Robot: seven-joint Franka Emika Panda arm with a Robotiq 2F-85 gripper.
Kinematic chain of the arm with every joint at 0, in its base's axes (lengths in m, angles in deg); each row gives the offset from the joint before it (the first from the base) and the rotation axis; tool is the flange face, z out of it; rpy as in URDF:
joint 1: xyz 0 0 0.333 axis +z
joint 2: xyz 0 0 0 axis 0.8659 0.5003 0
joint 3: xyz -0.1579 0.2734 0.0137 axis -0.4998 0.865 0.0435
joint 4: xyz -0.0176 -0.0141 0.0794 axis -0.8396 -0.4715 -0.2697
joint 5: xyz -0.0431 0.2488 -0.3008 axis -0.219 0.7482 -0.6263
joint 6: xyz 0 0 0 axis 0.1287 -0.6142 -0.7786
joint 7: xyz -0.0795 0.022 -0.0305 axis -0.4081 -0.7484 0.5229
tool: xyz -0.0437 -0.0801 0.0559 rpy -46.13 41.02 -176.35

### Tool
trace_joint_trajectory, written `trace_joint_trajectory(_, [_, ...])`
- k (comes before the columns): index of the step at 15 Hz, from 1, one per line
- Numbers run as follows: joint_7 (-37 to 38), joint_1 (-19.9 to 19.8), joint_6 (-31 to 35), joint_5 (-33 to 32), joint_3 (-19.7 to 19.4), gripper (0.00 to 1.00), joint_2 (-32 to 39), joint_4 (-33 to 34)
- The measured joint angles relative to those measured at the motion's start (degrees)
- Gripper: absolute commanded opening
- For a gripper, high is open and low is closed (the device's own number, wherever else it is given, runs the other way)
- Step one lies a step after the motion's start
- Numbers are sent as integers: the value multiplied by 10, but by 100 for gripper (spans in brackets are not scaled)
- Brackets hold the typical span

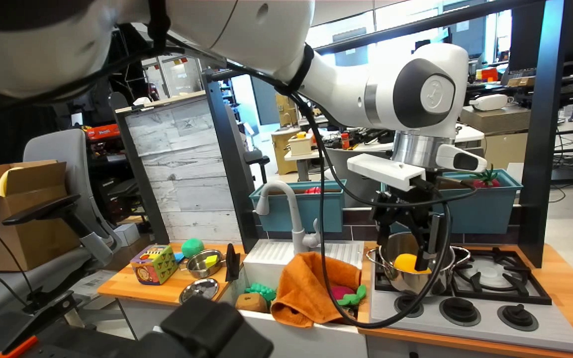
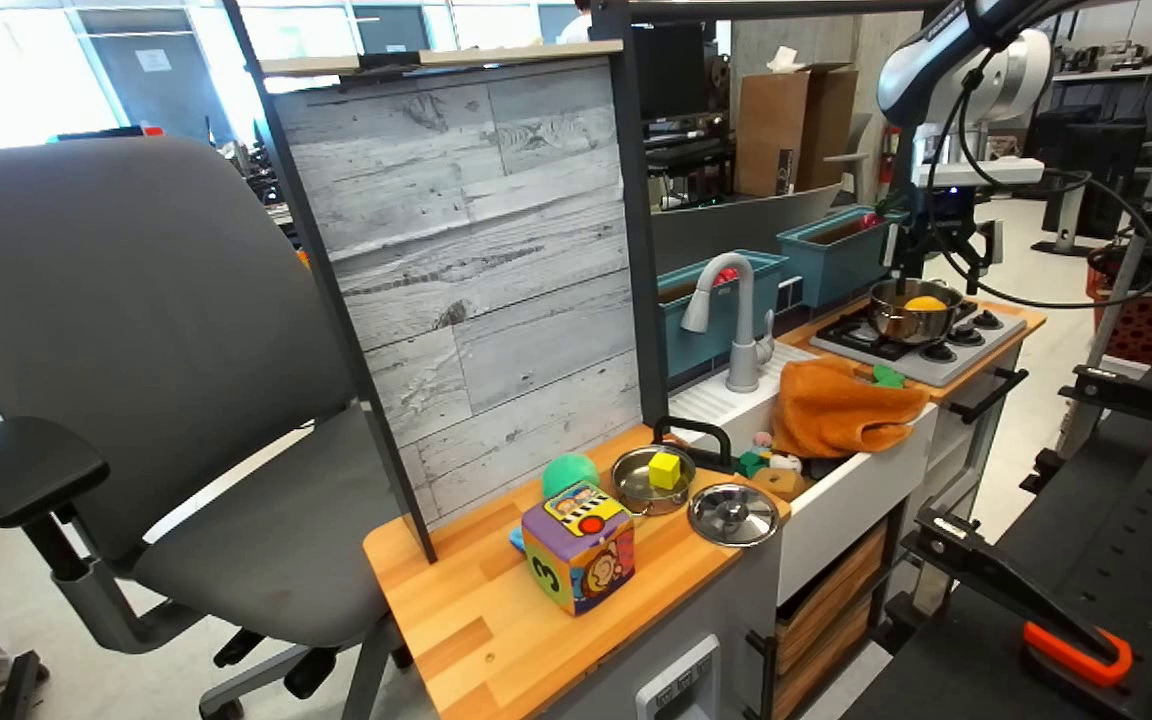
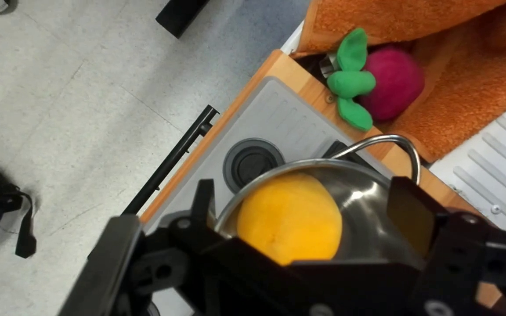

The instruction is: Pick up the yellow plush toy from the pot and put it in the sink

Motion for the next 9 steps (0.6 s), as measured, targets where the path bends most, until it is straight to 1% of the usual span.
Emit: trace_joint_trajectory(9, [49, 0, 2, -14, -2, 100, 41, 67])
